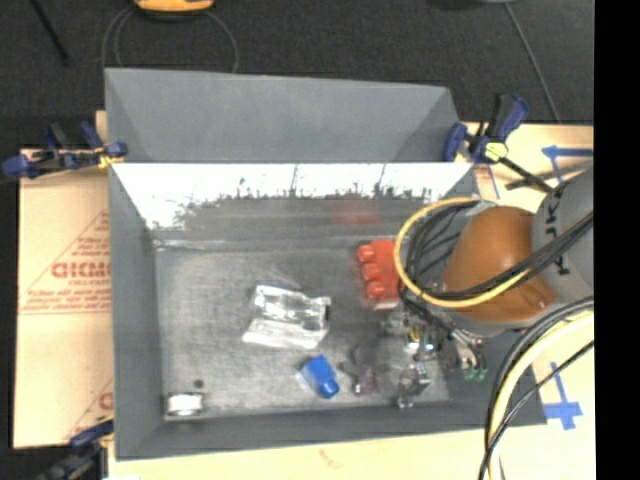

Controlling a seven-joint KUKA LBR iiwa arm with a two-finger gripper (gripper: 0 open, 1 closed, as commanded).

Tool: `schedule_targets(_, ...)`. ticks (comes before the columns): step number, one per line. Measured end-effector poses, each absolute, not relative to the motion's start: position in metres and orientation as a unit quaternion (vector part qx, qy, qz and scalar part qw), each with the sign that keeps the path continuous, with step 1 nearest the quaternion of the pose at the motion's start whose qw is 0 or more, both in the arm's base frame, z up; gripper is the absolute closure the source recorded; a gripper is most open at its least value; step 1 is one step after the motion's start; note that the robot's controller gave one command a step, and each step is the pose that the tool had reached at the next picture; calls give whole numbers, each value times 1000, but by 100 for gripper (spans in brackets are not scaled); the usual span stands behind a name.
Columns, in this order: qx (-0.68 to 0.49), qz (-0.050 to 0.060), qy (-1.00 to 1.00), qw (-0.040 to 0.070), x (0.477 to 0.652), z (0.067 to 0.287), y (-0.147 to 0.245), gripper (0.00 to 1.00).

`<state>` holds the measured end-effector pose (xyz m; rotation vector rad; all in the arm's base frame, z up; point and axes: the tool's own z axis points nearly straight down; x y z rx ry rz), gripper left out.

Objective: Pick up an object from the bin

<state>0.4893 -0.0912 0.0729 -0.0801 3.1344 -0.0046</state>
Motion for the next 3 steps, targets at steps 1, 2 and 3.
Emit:
schedule_targets(1,-190,-2,982,4,542,138,-89,0)
schedule_targets(2,-150,2,989,0,553,86,-45,0)
schedule_targets(3,-285,-3,958,8,525,74,-24,0)
